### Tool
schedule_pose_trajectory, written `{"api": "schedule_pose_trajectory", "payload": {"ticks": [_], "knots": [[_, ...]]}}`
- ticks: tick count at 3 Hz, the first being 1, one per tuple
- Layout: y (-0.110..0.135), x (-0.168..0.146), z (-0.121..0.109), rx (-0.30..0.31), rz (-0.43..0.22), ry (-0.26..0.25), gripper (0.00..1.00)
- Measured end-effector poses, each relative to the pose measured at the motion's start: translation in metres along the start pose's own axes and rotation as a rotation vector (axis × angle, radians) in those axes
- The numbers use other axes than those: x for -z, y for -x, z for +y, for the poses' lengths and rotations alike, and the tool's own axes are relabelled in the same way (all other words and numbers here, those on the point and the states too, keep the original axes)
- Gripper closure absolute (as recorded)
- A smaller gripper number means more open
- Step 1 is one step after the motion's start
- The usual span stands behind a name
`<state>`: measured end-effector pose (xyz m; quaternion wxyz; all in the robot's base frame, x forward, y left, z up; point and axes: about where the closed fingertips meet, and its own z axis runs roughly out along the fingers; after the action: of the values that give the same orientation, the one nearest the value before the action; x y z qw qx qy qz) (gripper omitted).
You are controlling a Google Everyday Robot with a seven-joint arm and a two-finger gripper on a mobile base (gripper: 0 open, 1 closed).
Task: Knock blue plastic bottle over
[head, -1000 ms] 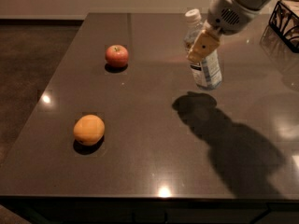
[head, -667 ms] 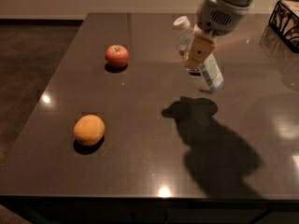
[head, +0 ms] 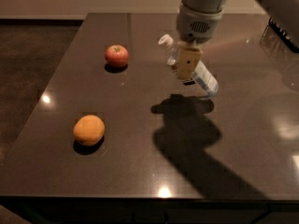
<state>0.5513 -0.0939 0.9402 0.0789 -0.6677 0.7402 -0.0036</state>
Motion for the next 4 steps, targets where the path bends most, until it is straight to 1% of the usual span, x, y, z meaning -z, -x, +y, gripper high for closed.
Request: {"api": "schedule_pose_trajectory", "payload": {"ticks": [1,3,4], "knots": [[0.006,-0.02,-0.004,0.056,0.047,0.034,0.64],[0.01,-0.046,0.001,0.123,0.131,0.074,0.18],[0.012,-0.067,0.001,0.135,0.153,0.067,0.0]]}}
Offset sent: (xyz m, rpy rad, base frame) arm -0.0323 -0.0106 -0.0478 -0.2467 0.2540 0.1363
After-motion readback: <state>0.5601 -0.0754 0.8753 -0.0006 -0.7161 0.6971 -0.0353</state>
